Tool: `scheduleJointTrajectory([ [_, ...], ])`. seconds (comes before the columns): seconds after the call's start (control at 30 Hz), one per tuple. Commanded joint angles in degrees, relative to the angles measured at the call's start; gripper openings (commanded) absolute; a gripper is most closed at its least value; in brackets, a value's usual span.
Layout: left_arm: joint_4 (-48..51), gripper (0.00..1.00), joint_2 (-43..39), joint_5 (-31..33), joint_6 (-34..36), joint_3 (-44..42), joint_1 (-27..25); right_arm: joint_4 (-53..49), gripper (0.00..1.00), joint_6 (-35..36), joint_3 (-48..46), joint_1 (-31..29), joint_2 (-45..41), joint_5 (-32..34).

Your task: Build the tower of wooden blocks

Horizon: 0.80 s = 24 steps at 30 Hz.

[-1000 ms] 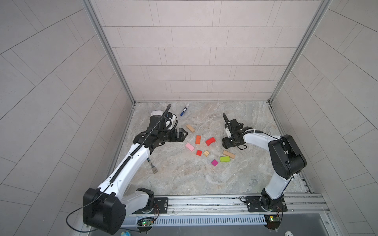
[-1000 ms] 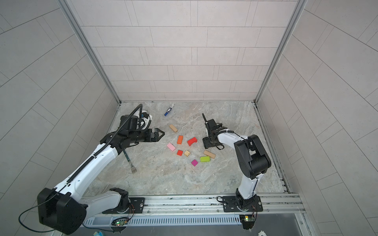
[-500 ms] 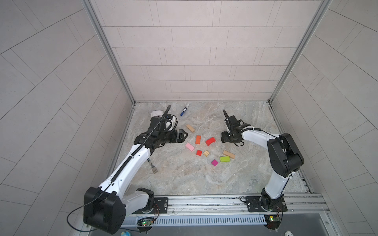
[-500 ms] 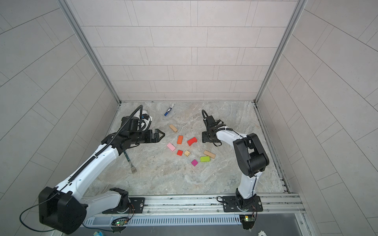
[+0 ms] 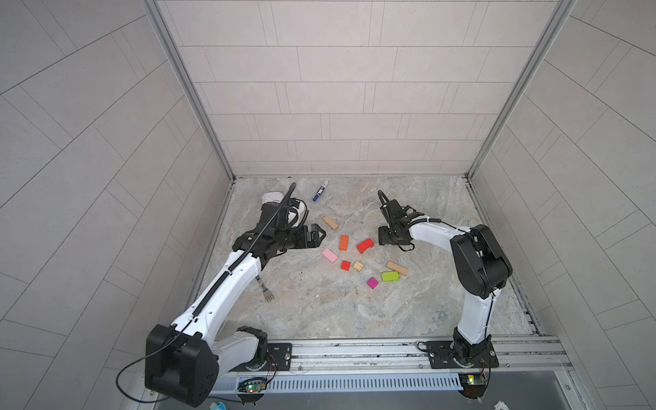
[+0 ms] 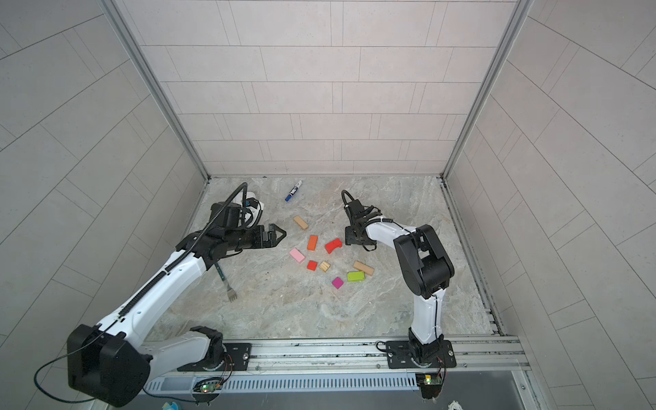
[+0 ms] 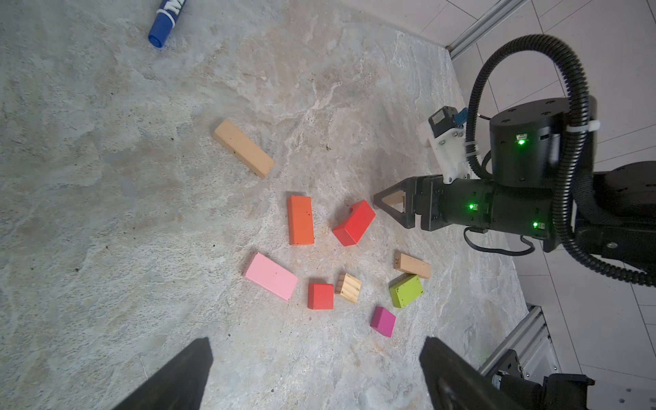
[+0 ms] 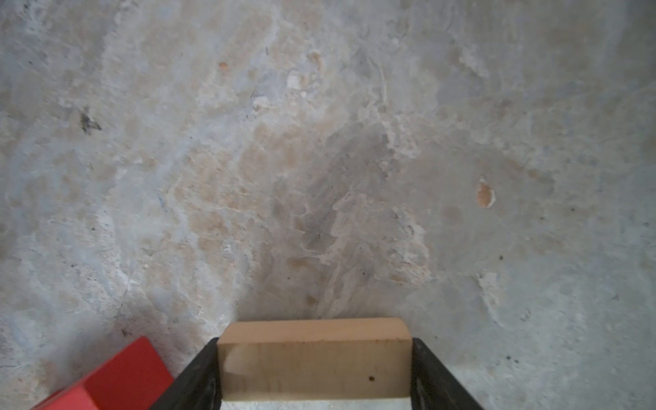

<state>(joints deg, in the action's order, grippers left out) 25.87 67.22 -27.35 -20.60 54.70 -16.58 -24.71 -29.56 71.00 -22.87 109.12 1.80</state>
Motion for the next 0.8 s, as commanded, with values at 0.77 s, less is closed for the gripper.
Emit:
scheduleJointTrajectory([
  [0.77, -1.17, 0.98, -1.30, 0.11, -0.14, -0.89, -0.30, -1.99, 0.87, -3.07, 1.55, -0.51, 1.91, 1.87],
])
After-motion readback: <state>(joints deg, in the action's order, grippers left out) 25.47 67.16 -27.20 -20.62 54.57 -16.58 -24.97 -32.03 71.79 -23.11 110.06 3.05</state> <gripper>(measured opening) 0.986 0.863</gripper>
